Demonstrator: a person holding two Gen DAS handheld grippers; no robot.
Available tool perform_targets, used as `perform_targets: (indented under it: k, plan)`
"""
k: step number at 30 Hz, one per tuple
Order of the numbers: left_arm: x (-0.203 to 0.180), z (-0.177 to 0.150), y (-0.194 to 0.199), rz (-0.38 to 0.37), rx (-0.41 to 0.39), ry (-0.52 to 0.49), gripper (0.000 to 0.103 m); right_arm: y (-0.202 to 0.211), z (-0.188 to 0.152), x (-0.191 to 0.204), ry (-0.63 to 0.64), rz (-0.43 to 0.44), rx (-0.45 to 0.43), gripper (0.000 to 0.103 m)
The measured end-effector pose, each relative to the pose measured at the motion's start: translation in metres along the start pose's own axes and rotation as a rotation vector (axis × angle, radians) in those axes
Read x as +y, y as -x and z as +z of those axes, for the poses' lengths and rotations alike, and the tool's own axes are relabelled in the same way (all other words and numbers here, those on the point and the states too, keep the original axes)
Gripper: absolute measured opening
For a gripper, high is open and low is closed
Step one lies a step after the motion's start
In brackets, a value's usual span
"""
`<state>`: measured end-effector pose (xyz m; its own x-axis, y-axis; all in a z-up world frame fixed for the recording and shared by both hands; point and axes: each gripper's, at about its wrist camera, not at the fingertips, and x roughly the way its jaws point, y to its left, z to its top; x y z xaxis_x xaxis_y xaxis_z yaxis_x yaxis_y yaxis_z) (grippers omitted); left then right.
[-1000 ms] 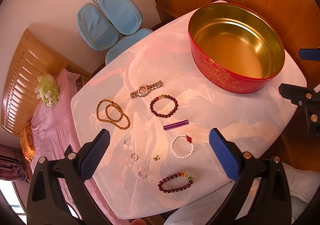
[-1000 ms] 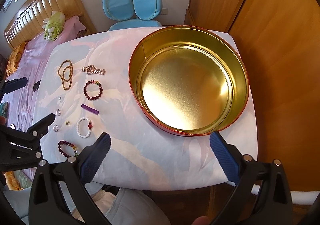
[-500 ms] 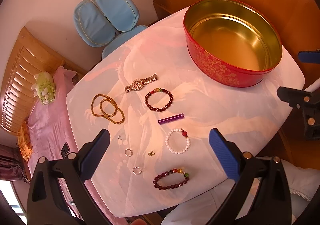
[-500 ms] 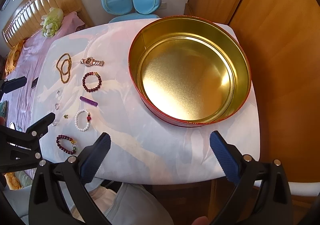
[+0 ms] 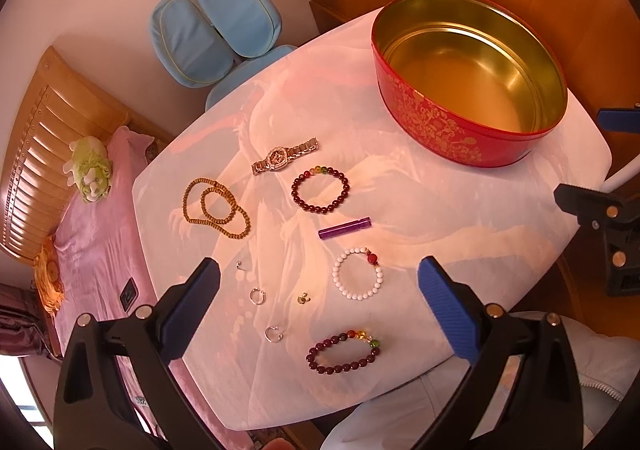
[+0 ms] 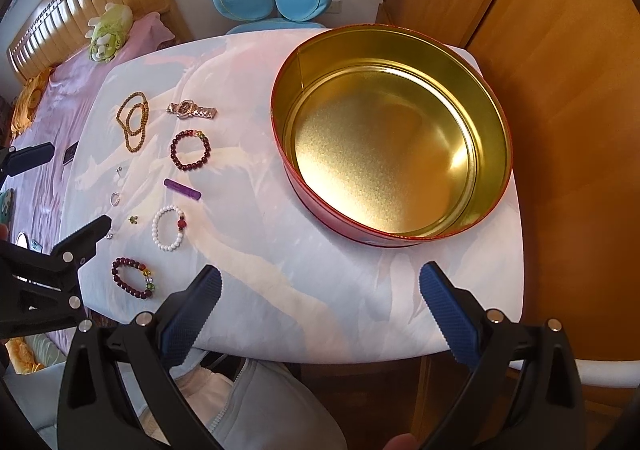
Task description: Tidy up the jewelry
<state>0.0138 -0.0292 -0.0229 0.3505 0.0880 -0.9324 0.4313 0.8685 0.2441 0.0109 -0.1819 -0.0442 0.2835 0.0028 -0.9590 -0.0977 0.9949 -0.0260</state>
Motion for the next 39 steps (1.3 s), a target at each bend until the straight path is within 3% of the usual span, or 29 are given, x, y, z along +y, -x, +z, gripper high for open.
perform_targets:
  k: [17, 27, 32, 39]
  plan:
    - [-0.010, -0.013, -0.007, -0.016, 0.016, 0.018, 0.097, 0.001, -0.014, -0.006, -0.011, -0.002, -0.011, 0.100]
    - [-0.024, -0.040, -0.016, 0.091, 0.022, 0.038, 0.097, 0.006, -0.026, -0.019, -0.009, -0.016, -0.068, 0.100]
    - [-0.025, -0.063, -0.024, 0.068, 0.067, 0.110, 0.097, 0.000, -0.034, -0.014, 0.046, 0.018, -0.066, 0.100]
    - [-0.004, -0.104, -0.045, 0.046, 0.195, 0.317, 0.097, -0.019, -0.043, 0.009, 0.135, 0.077, -0.051, 0.100]
